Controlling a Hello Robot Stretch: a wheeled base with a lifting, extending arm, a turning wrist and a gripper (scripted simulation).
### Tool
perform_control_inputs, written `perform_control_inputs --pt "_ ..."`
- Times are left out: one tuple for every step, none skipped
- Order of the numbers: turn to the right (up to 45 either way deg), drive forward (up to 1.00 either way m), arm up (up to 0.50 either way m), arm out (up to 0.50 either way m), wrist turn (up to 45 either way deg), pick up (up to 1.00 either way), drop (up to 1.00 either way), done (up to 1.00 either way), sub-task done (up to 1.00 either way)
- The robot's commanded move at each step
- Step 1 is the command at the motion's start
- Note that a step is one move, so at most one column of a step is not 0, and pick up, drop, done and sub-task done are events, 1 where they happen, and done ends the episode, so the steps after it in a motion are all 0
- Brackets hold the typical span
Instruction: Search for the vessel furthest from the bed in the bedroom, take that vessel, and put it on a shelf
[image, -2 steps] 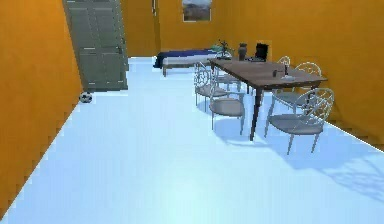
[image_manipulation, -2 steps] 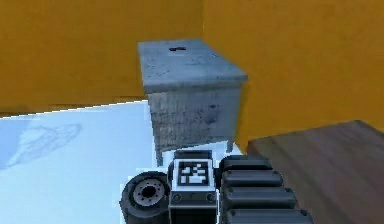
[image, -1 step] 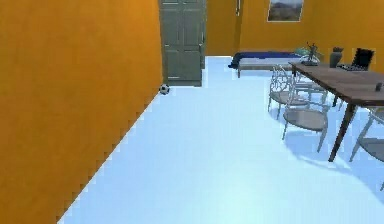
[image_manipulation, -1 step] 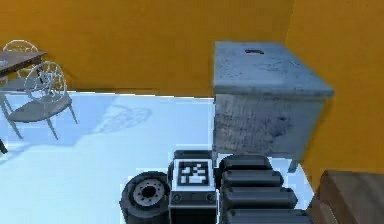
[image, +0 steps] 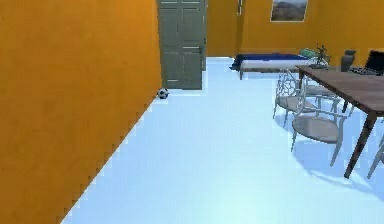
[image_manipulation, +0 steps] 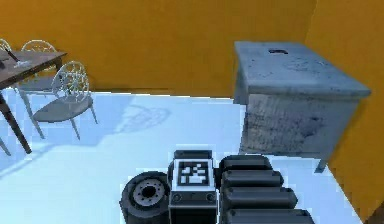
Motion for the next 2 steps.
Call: perform_control_inputs --pt "9.0 0.00 0.00 0.00 0.0 0.00 0.00 0.00 0.00" --pt "0.0 1.00 0.00 0.00 0.0 0.00 0.00 0.00 0.00"
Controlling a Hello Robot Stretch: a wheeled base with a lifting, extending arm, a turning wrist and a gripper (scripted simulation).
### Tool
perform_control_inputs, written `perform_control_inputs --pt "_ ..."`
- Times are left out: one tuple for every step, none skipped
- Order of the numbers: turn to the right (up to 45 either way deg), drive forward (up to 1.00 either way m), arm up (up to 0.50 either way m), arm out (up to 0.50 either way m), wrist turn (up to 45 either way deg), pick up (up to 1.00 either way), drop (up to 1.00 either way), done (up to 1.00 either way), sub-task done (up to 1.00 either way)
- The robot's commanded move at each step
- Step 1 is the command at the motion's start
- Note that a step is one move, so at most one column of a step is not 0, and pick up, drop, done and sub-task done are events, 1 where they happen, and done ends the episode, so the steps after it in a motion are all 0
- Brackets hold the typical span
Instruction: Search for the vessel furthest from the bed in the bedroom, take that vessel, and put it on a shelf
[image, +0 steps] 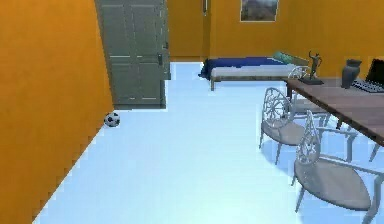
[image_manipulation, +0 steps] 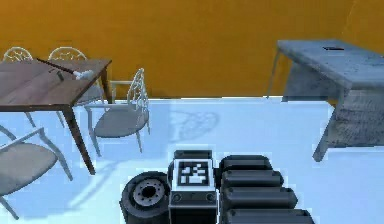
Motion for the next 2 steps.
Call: perform_control_inputs --pt "0.0 1.00 0.00 0.00 0.0 0.00 0.00 0.00 0.00" --pt "0.0 1.00 0.00 0.00 0.0 0.00 0.00 0.00 0.00"
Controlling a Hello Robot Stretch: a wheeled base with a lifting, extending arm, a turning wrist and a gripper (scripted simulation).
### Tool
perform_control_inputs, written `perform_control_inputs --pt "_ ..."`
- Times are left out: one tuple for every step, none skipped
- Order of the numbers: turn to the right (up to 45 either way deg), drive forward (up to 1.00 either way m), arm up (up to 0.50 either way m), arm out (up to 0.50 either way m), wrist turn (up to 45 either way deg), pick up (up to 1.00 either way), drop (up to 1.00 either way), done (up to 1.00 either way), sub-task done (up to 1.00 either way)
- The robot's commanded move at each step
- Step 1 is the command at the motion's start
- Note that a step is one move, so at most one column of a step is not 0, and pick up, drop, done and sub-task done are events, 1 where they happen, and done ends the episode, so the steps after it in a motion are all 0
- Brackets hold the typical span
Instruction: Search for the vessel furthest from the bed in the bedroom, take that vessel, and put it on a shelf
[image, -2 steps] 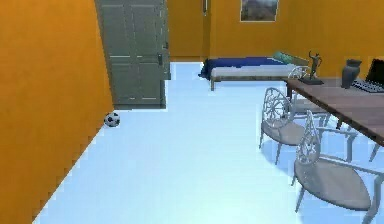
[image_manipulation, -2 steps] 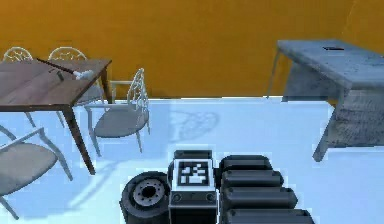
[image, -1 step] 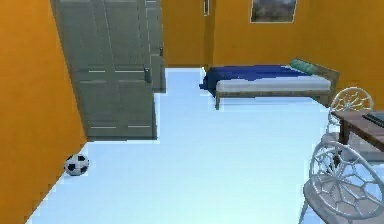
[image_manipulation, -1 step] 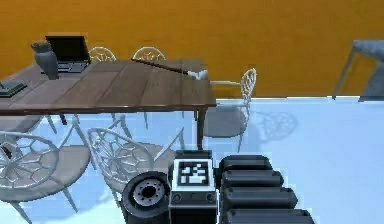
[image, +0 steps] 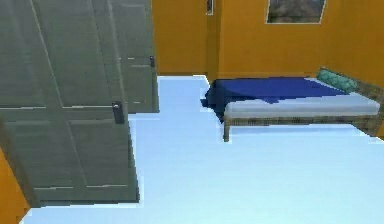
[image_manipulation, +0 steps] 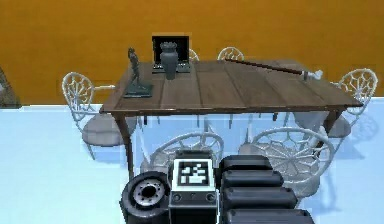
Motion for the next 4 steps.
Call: perform_control_inputs --pt "3.0 0.00 0.00 0.00 0.0 0.00 0.00 0.00 0.00" --pt "0.0 1.00 0.00 0.00 0.0 0.00 0.00 0.00 0.00" --pt "-6.0 0.00 0.00 0.00 0.0 0.00 0.00 0.00 0.00" --pt "0.0 0.10 0.00 0.00 0.0 0.00 0.00 0.00 0.00"
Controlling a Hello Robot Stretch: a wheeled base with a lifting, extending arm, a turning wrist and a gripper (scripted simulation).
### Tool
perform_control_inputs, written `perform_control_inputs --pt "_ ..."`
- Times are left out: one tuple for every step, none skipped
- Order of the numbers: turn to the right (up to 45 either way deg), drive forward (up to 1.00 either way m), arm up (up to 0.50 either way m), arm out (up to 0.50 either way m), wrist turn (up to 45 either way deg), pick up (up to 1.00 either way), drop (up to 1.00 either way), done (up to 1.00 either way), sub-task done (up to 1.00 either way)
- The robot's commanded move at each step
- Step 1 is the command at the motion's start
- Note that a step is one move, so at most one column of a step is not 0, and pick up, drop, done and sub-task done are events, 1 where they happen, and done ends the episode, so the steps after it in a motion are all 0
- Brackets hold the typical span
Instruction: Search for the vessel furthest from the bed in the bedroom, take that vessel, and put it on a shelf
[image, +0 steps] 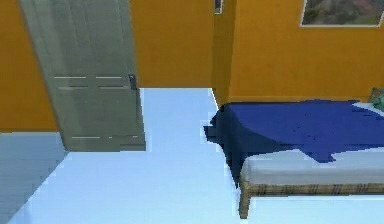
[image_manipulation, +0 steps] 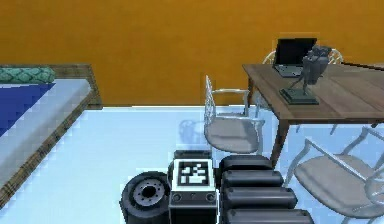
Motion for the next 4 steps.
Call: perform_control_inputs --pt "-21.0 0.00 0.00 0.00 0.0 0.00 0.00 0.00 0.00" --pt "0.0 0.80 0.00 0.00 0.0 0.00 0.00 0.00 0.00" --pt "-45.0 0.00 0.00 0.00 0.0 0.00 0.00 0.00 0.00" --pt "-6.0 0.00 0.00 0.00 0.0 0.00 0.00 0.00 0.00"
